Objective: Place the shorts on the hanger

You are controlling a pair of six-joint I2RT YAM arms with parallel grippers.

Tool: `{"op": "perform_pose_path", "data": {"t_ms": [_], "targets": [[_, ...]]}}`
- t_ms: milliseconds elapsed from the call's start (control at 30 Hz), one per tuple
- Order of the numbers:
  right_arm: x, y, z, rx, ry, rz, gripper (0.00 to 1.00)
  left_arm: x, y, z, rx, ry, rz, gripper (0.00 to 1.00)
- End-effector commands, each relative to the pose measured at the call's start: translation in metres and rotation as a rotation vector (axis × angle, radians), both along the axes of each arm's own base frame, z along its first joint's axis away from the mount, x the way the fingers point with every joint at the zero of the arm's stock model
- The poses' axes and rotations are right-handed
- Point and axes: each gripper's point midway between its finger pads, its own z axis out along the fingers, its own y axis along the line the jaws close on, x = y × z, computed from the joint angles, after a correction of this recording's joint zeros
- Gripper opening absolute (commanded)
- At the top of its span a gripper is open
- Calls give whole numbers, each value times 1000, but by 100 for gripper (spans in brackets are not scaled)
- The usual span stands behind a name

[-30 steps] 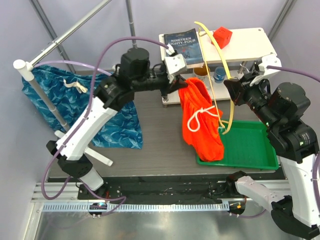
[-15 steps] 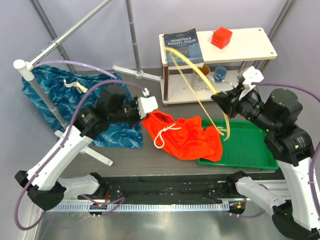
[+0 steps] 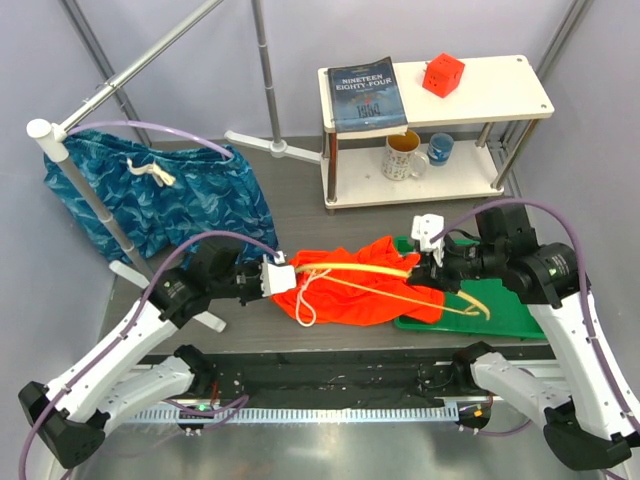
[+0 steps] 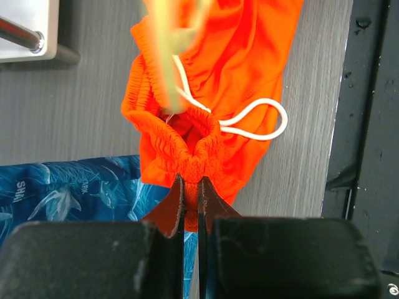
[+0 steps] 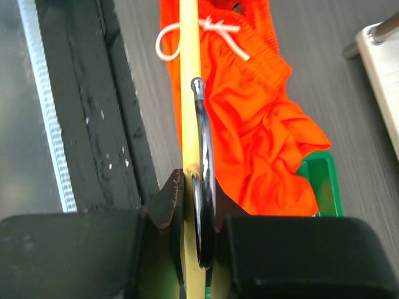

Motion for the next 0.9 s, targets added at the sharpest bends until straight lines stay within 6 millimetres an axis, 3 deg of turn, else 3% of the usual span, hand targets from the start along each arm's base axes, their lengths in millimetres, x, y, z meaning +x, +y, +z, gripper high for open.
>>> {"op": "perform_pose_path", "data": {"t_ms": [0,600,867], "targets": [[-17,-7,-8,-92,-84,200,1,0,-8,18,-88,-76,-35,0],[29,4,-4,-163,-191,282,1,-18,-9,20,-53,-65,-174,1],[42,15,-2,-131,-194,298,1,-15,-16,36,-63,-71,-202,2]]}}
